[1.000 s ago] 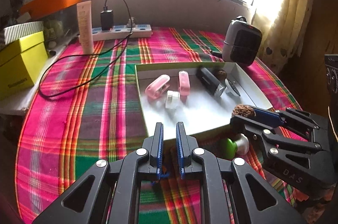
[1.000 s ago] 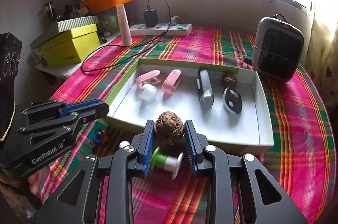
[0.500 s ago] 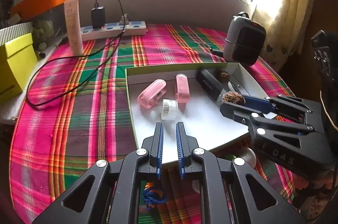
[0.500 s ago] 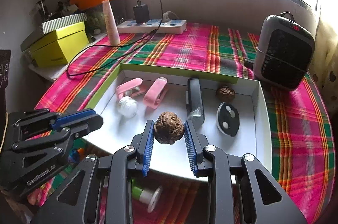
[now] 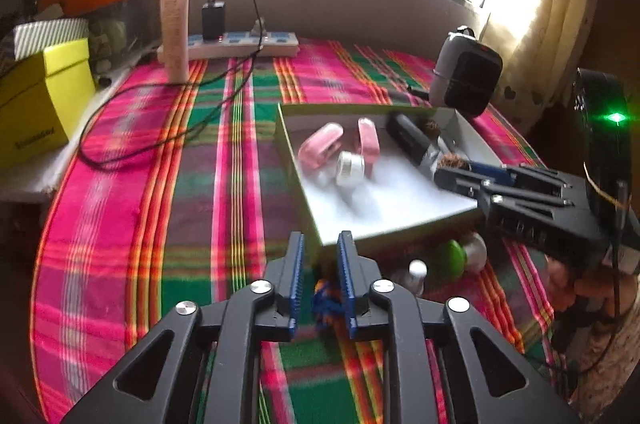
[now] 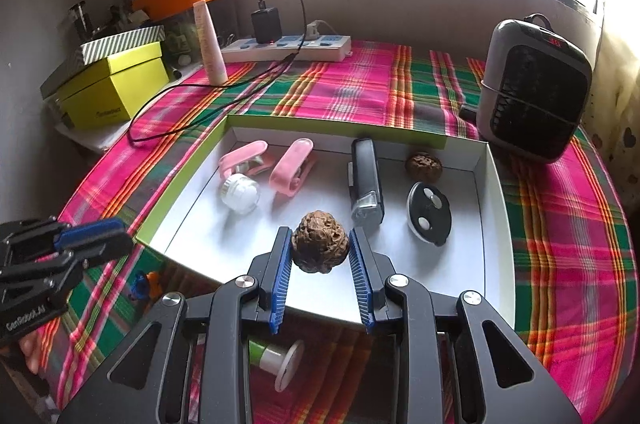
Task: Organize objects
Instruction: 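Carry the blue cord with left gripper while right gripper carries walnut over box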
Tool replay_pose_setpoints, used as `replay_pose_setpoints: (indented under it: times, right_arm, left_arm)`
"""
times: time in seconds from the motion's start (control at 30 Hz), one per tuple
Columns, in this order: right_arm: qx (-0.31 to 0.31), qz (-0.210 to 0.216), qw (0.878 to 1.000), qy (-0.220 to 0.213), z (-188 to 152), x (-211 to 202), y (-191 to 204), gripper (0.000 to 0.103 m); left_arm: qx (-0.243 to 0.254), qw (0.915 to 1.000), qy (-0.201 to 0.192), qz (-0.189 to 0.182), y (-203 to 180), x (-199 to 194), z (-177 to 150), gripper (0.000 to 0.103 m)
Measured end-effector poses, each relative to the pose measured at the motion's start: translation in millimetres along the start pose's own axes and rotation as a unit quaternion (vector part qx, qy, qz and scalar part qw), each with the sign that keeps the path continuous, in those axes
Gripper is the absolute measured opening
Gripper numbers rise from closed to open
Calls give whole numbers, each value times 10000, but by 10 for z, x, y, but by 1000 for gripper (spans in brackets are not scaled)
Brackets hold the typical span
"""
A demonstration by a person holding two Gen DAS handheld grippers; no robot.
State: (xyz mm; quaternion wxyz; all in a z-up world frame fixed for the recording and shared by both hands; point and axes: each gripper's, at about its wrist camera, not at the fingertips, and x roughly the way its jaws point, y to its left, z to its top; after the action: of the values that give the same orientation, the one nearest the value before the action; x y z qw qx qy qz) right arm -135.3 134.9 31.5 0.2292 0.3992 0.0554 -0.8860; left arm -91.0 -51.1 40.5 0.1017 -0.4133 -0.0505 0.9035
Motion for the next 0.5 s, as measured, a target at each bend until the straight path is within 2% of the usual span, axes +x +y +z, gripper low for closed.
replay_pose_setpoints:
  times: [0.17, 0.5]
  right_arm:
    - [-30, 7, 10000, -41, -9, -35, 36, 30]
    - [-47, 43, 10000, -67, -25, -70, 63, 30]
  left_arm:
    - [71, 9998, 181, -92, -17, 5, -130, 31]
    - [63, 9986, 532, -7, -59, 192, -259, 31]
